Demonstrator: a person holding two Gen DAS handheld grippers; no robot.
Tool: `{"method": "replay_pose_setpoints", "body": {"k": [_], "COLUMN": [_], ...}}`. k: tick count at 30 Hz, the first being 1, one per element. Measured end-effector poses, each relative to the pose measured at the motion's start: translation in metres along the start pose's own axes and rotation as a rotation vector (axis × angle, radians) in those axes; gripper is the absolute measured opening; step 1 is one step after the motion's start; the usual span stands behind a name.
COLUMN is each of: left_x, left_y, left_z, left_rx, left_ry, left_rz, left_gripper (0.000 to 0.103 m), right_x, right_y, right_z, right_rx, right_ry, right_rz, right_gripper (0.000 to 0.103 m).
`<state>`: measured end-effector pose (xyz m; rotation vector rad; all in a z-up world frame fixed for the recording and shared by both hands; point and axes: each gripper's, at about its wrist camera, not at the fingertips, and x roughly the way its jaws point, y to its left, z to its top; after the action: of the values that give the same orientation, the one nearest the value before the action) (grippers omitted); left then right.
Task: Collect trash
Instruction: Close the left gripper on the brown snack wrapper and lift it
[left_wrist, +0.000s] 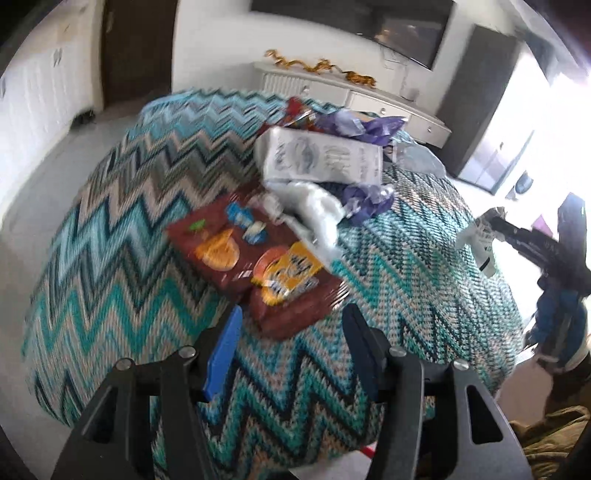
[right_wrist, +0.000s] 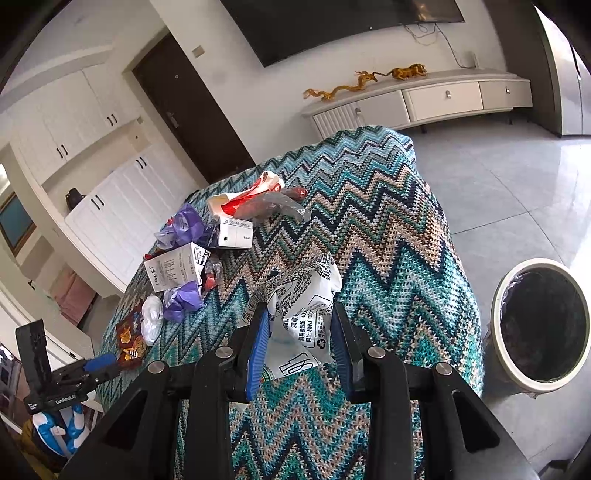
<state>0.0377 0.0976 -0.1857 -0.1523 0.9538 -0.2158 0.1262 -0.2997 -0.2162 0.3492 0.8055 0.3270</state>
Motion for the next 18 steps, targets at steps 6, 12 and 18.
{"method": "replay_pose_setpoints", "body": {"k": [6, 12, 18], "left_x": [0.013, 0.026, 0.044], "left_y": [0.022, 0.023, 0.03], "left_z": [0.004, 0.028, 0.05], "left_rx": [-0.15, -0.197, -0.237], "left_ry": [0.044, 0.021, 0.011], "left_rz": [-0.08, -0.1, -0.079], "left_gripper": [0.054, 0.048, 0.021], "right_x": [0.001, -0.002, -0.002], "right_y": [0.0, -0.002, -0.004], "right_z": [-0.001, -0.001, 0.0], "right_rx": [0.004, 0.003, 0.006], "right_ry": [0.002, 0.0, 0.0], "right_rz": [-0.003, -0.013, -0.02], "right_gripper": [0.034, 0.035, 0.035]}}
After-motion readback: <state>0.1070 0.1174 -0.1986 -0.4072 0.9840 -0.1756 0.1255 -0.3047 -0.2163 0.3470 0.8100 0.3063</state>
